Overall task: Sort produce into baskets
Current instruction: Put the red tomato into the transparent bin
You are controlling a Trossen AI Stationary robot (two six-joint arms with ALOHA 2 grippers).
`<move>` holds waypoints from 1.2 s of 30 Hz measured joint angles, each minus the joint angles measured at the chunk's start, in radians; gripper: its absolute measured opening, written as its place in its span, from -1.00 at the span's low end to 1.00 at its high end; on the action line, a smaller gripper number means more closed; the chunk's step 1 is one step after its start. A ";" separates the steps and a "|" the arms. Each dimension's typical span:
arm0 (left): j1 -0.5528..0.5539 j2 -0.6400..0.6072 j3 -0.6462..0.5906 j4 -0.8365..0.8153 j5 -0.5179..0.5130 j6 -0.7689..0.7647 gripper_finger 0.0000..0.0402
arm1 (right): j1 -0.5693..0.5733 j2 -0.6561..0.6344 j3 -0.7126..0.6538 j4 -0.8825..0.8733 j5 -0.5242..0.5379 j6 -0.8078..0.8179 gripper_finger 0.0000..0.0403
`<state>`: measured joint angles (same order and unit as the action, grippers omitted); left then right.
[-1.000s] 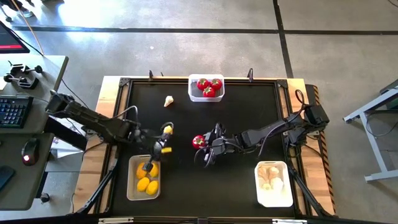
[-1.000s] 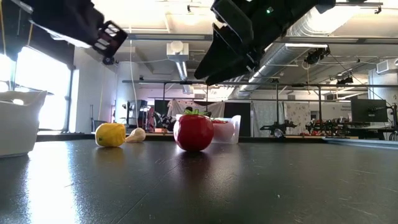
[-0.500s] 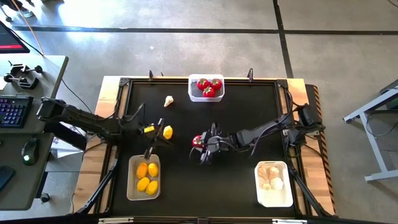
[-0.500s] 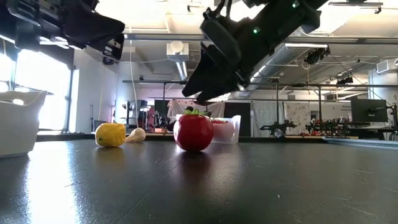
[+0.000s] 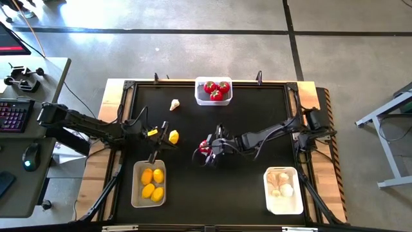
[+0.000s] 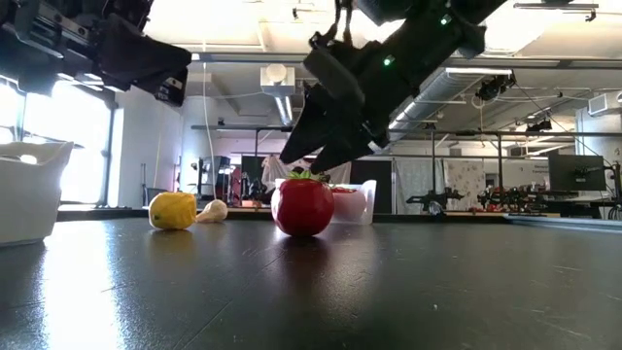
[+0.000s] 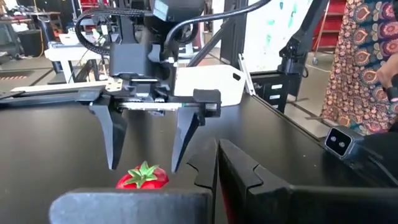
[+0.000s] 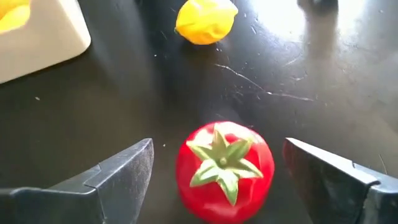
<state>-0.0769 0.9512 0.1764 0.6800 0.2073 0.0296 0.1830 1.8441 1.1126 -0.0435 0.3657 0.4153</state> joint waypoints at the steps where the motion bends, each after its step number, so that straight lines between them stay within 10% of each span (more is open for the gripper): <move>1: 0.000 0.000 0.000 0.000 -0.003 0.002 -1.00 | 0.000 0.011 0.004 0.001 -0.003 -0.018 0.73; 14: 0.018 0.007 0.000 0.005 -0.009 0.027 -1.00 | 0.000 0.108 0.027 0.016 0.003 -0.050 0.70; 26: 0.019 0.007 0.000 0.007 -0.011 0.019 -1.00 | -0.013 0.053 0.027 0.010 -0.051 -0.081 0.24; 36: 0.019 0.007 0.000 0.069 -0.068 0.008 -1.00 | -0.289 -0.058 0.053 0.083 -0.053 -0.234 0.24</move>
<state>-0.0582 0.9581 0.1764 0.7489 0.1396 0.0380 -0.1059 1.7862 1.1655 0.0394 0.3127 0.1811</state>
